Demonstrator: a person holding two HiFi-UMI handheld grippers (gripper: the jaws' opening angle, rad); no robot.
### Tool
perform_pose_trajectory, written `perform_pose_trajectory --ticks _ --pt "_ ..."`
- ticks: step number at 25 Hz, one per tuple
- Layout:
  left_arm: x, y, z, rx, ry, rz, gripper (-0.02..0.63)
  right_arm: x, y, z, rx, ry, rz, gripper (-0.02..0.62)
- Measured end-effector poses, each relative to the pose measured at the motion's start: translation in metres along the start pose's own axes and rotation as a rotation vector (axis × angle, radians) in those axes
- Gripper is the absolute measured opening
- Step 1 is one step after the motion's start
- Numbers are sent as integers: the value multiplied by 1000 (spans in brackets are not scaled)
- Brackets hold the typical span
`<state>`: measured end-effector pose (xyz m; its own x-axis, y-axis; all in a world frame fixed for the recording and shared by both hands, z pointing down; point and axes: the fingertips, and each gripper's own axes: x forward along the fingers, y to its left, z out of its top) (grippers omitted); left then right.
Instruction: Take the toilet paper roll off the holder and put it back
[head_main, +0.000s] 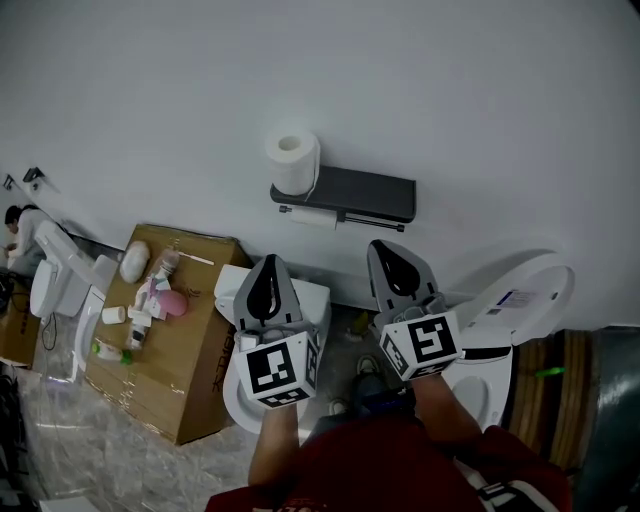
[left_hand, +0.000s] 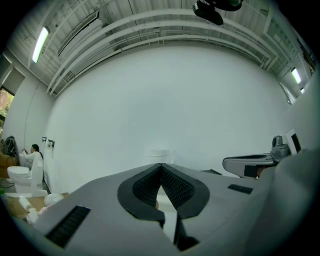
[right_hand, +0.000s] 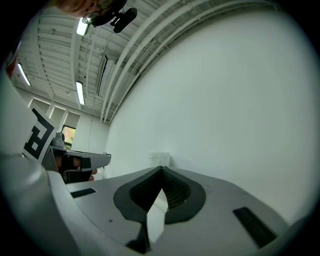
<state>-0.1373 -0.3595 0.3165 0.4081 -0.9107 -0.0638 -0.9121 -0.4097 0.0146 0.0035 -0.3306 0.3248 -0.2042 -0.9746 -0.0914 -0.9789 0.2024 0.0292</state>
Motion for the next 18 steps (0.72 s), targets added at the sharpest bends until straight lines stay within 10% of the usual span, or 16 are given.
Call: perform_pose_trajectory --ticks 18 --pt "90 -11 -5 39 1 40 17 78 -51 -2 49 -45 58 8"
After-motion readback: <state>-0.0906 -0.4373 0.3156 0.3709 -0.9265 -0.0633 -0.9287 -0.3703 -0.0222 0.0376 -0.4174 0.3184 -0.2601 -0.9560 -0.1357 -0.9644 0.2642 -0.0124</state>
